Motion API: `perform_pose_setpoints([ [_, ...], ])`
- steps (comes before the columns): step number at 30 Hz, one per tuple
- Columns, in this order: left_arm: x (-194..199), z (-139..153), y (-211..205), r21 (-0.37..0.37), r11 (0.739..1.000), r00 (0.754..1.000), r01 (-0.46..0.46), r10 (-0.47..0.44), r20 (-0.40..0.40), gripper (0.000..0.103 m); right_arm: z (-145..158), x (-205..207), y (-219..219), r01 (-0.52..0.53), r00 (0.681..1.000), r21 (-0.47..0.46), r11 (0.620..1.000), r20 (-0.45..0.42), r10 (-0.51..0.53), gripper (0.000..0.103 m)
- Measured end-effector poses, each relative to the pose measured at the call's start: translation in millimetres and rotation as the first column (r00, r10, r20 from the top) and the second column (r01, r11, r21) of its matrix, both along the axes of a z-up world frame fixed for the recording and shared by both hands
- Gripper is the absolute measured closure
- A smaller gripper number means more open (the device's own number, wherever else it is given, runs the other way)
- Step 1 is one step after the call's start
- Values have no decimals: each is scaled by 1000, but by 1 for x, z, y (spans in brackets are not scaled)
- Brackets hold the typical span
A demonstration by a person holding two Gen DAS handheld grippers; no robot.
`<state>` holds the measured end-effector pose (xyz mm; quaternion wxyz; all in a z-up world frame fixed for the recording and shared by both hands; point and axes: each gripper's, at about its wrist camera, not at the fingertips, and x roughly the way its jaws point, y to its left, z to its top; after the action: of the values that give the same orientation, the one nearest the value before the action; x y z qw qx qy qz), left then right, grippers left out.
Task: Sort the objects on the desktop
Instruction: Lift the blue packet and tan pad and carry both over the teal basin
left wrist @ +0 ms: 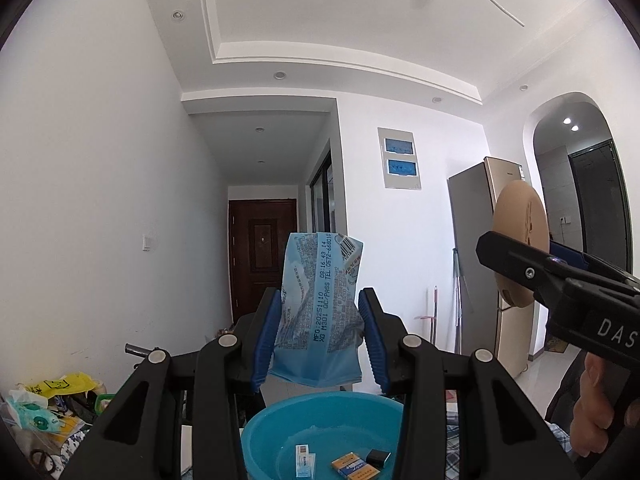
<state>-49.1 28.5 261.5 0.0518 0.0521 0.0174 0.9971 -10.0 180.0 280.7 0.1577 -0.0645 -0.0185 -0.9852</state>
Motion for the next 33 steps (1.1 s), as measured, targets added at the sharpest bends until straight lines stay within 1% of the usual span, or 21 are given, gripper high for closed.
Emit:
perform_pose_setpoints([
  [6, -16, -5, -3, 11, 1000, 1000, -3, 3, 0, 61, -18, -22, 7, 10, 999, -17, 1000, 53, -9, 23],
  [9, -22, -17, -5, 5, 1000, 1000, -5, 4, 8, 61, -22, -34, 7, 3, 997, -25, 1000, 79, -1, 23],
  [11, -27, -24, -5, -11, 999, 999, -39, 40, 22, 61, -26, -38, 4, 5, 996, -21, 1000, 89, -3, 23],
  [13, -31, -27, -5, -26, 999, 999, -31, 32, 18, 61, -28, -40, 0, 2, 995, -6, 1000, 98, -1, 23],
  [15, -35, -28, -8, -6, 999, 999, -44, 44, 25, 61, -29, -42, -2, -8, 994, -2, 1000, 108, 8, 23],
  [21, -42, -30, -14, 4, 998, 998, -57, 57, 35, 61, -33, -37, -7, -16, 994, 15, 1000, 107, 14, 22],
  [26, -48, -33, -13, 5, 999, 998, -45, 44, 50, 61, -31, -38, -8, -14, 995, 26, 1000, 101, 11, 22],
  [29, -53, -34, -10, 3, 1000, 998, -9, 8, 63, 61, -32, -46, -7, -9, 994, 25, 1000, 113, 6, 22],
  [31, -60, -36, -10, 12, 1000, 997, 11, -12, 82, 61, -33, -54, -6, 12, 992, 23, 1000, 127, -15, 22],
  [33, -71, -40, -10, 10, 1000, 995, 4, -4, 99, 61, -35, -65, -5, 37, 988, 28, 999, 146, -41, 22],
])
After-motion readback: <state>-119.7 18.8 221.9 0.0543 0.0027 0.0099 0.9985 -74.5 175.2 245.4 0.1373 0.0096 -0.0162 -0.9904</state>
